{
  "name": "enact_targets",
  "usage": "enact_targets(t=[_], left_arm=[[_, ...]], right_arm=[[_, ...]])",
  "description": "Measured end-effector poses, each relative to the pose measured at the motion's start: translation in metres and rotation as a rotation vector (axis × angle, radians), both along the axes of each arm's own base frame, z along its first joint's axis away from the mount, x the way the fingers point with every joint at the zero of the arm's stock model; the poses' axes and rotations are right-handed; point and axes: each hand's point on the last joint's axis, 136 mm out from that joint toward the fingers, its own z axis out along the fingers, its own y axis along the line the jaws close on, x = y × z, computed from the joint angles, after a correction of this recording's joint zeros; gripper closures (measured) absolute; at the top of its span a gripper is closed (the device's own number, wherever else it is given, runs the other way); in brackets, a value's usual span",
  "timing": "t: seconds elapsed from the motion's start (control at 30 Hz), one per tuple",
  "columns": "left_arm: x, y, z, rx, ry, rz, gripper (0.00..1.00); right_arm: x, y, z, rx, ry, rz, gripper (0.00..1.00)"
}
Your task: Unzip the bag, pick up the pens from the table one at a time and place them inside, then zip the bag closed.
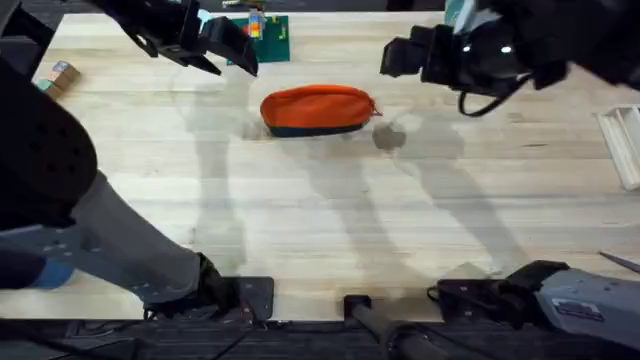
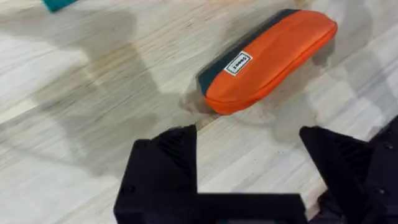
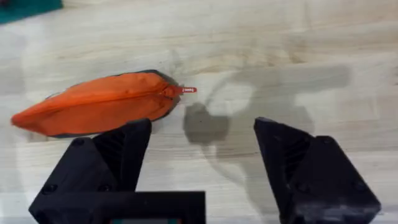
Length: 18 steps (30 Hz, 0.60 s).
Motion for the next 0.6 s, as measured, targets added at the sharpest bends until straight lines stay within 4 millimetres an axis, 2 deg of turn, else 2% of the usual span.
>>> enact_targets(t=[0.1,0.17,0.27,0.37,0.47,0.6], left_arm=[[0.000,0.003,0.017,0.044,-0.050,0.035,0.004],[-0.002,0.005,0.038,0.088,-0.113,0.062,0.004],[-0.015,0.002,0.070,0.142,-0.199,0.084,0.004],[-0.031,-0.005,0.094,0.180,-0.253,0.100,0.004],[-0.045,-0.009,0.108,0.209,-0.277,0.115,0.004],[-0.058,-0.009,0.115,0.245,-0.278,0.143,0.004]], right_arm=[[-0.007,-0.003,0.016,0.008,-0.037,0.012,0.006],[-0.010,-0.005,0.025,0.008,-0.061,0.025,0.006],[-0.013,-0.006,0.034,0.001,-0.089,0.049,0.006],[-0.017,-0.008,0.040,-0.007,-0.100,0.064,0.006],[-0.025,-0.012,0.042,-0.016,-0.092,0.072,0.005],[-0.037,-0.018,0.042,-0.031,-0.069,0.077,0.006]])
